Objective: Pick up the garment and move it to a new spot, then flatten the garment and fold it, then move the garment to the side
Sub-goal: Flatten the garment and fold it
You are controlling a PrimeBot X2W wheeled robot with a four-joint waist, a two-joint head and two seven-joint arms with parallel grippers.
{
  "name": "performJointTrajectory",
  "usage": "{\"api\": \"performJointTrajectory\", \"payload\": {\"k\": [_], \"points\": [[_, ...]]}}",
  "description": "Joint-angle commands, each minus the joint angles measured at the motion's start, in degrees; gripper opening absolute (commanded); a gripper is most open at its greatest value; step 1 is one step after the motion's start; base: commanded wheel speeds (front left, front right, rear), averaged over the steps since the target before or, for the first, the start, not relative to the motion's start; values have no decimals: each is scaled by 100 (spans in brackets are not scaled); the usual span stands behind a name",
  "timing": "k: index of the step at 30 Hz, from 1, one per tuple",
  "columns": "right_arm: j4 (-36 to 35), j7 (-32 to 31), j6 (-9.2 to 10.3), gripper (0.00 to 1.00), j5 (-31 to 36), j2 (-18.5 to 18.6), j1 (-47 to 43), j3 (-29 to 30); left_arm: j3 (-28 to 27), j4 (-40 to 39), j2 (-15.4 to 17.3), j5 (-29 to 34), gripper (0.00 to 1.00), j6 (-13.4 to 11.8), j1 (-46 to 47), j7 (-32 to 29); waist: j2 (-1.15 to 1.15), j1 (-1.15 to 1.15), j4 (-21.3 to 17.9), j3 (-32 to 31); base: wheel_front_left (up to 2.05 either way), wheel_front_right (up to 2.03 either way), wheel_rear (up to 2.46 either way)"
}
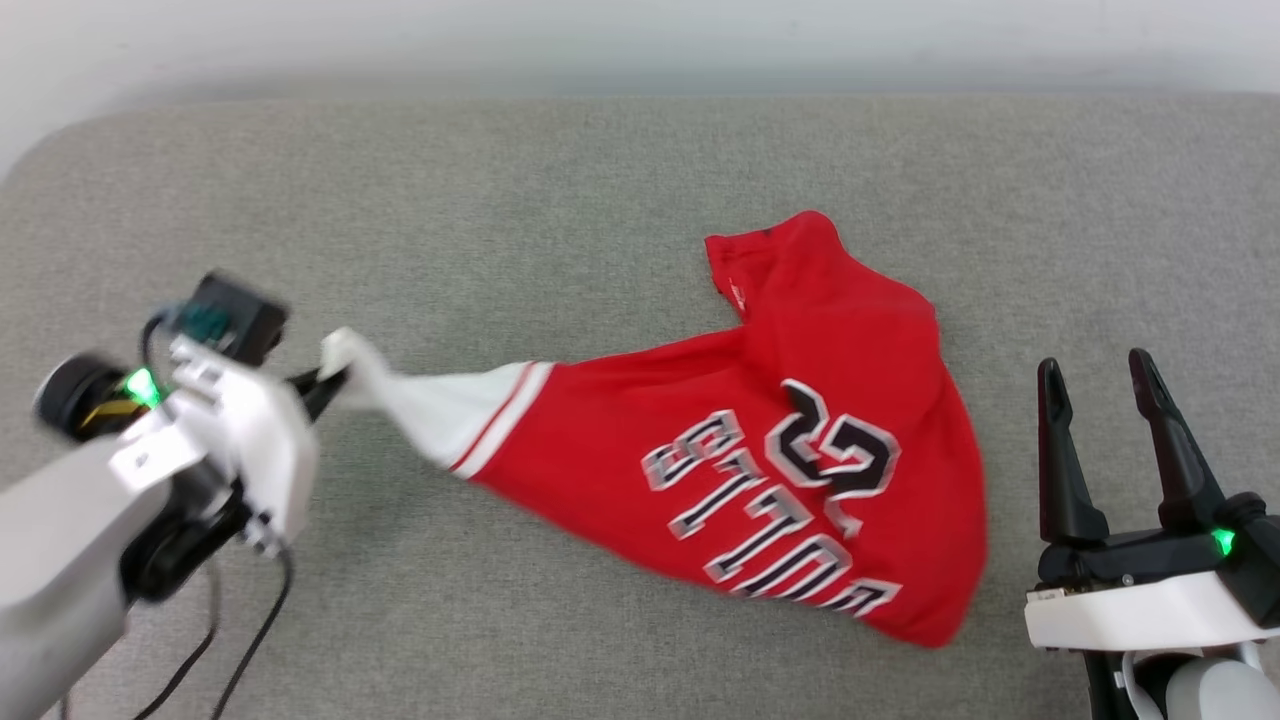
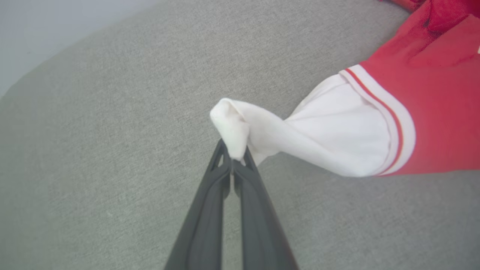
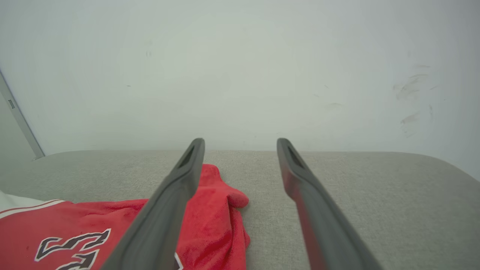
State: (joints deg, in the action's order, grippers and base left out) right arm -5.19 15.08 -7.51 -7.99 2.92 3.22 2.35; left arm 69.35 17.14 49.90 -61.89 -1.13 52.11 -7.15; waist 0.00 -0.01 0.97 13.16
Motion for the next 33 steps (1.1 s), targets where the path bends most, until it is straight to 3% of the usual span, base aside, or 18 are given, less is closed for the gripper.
{"api": "performJointTrajectory", "payload": {"k": [1,7,11,20,21,22,27,33], "points": [[-4,14,4,100,31,-9,-77,10,-16,-29,129,-15,0,-120,-194,88,0,1,40,-54,0,0,0],[-19,14,4,100,56,-9,-162,50,-58,-55,483,-448,0,-536,-1091,521,0,1,115,-152,0,0,0],[-11,14,4,100,90,-9,-204,38,-35,138,450,-820,0,-632,-1688,713,0,1,156,-180,0,0,0],[39,14,4,100,187,-9,-298,80,13,746,-93,-1390,0,-419,-2526,1027,0,1,269,-338,0,0,0],[36,14,4,100,220,-9,-294,101,-36,806,-150,-1370,28,-415,-2515,1168,0,1,288,-372,0,0,0],[28,14,4,100,235,-8,-294,129,-106,861,-196,-1321,100,-457,-2486,1367,0,1,310,-411,0,0,0],[-62,14,4,100,458,-9,-246,286,-442,857,-329,-910,100,-851,-2364,2146,0,1,409,-652,0,0,0],[-269,14,5,100,594,336,-18,441,-1472,-23,-578,284,100,-1676,-2703,2240,0,1,539,-848,0,0,0]]}}
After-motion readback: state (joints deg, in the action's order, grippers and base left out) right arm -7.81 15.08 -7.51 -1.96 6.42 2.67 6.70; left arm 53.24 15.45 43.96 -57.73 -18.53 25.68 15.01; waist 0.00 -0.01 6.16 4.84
